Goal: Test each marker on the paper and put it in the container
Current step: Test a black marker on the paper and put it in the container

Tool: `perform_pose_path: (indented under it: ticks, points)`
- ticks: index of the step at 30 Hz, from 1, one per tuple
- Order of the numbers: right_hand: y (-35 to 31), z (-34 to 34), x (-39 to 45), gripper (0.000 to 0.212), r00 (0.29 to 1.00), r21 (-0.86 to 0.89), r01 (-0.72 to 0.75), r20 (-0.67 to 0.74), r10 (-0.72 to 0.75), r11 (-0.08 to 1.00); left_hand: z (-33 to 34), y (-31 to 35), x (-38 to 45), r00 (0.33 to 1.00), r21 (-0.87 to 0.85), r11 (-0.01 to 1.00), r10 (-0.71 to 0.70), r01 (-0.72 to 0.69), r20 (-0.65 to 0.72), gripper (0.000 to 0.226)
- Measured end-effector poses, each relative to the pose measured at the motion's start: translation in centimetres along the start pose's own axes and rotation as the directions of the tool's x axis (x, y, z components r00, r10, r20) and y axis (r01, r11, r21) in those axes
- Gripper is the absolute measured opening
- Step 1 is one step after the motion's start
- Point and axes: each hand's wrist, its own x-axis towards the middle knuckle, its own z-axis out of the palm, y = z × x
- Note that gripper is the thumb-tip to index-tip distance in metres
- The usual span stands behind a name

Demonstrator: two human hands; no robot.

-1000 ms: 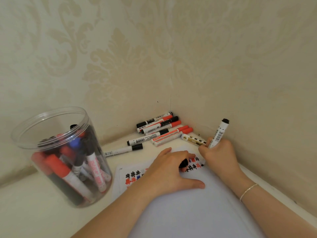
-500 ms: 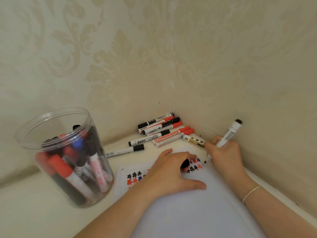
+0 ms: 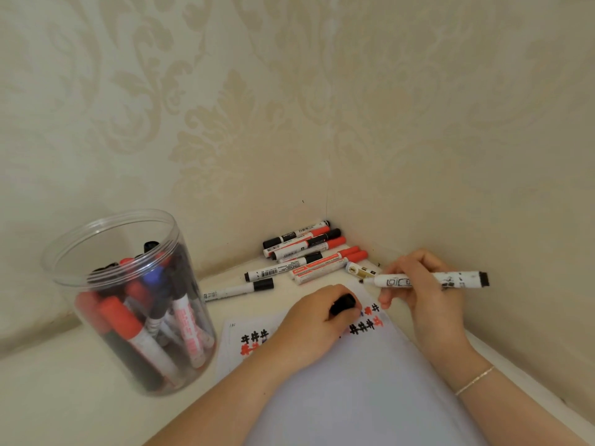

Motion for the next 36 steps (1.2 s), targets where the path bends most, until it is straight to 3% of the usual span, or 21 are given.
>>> perform_pose_path:
  ticks: [7, 13, 19, 24, 28, 30, 32, 36]
  points:
    - [0.9, 0.1, -0.2, 0.029, 1.0, -0.13, -0.022, 0.005, 0.023, 0.991, 0.0, 0.1, 0.0, 1.0, 0.035, 0.999, -0.012, 0.012, 0.004, 0.017]
    - [1.0, 0.0, -0.3, 0.029, 1.0, -0.13, -0.006, -0.023, 0.003, 0.991, 0.0, 0.0, 0.0, 1.0, 0.019, 1.0, -0.001, 0.001, -0.006, 0.017]
    - [1.4, 0.5, -0.3, 0.026, 0.98, -0.21, -0.13, 0.123, 0.158, 0.969, 0.1, -0.2, -0.1, 0.997, -0.068, 0.996, 0.063, -0.065, -0.042, 0.009]
    - [1.1, 0.3, -0.4, 0.034, 0.942, -0.242, -0.193, 0.226, 0.248, 0.951, -0.3, 0.6, -0.7, 0.996, -0.18, 0.979, 0.094, -0.094, -0.009, 0.029]
    - [0.2, 0.1, 0.0, 0.026, 0.993, 0.066, -0.108, -0.045, 0.111, 0.992, -0.7, 0.8, -0.9, 0.997, -0.213, 0.976, 0.031, -0.046, -0.074, 0.038]
    - [0.2, 0.2, -0.1, 0.026, 0.998, -0.113, -0.02, -0.064, 0.013, 0.993, -0.8, 1.0, -0.9, 0.995, -0.205, 0.979, -0.01, -0.01, -0.099, 0.04]
    - [0.8, 0.6, -0.6, 0.033, 0.999, -0.286, 0.023, 0.029, -0.016, 0.958, -0.8, 1.1, -0.8, 0.987, -0.193, 0.98, -0.064, 0.035, -0.145, 0.049]
    - [1.2, 1.4, -0.9, 0.042, 0.995, -0.387, 0.059, 0.093, -0.025, 0.92, -0.9, 0.5, -0.3, 0.946, -0.224, 0.966, -0.19, 0.131, -0.262, 0.062]
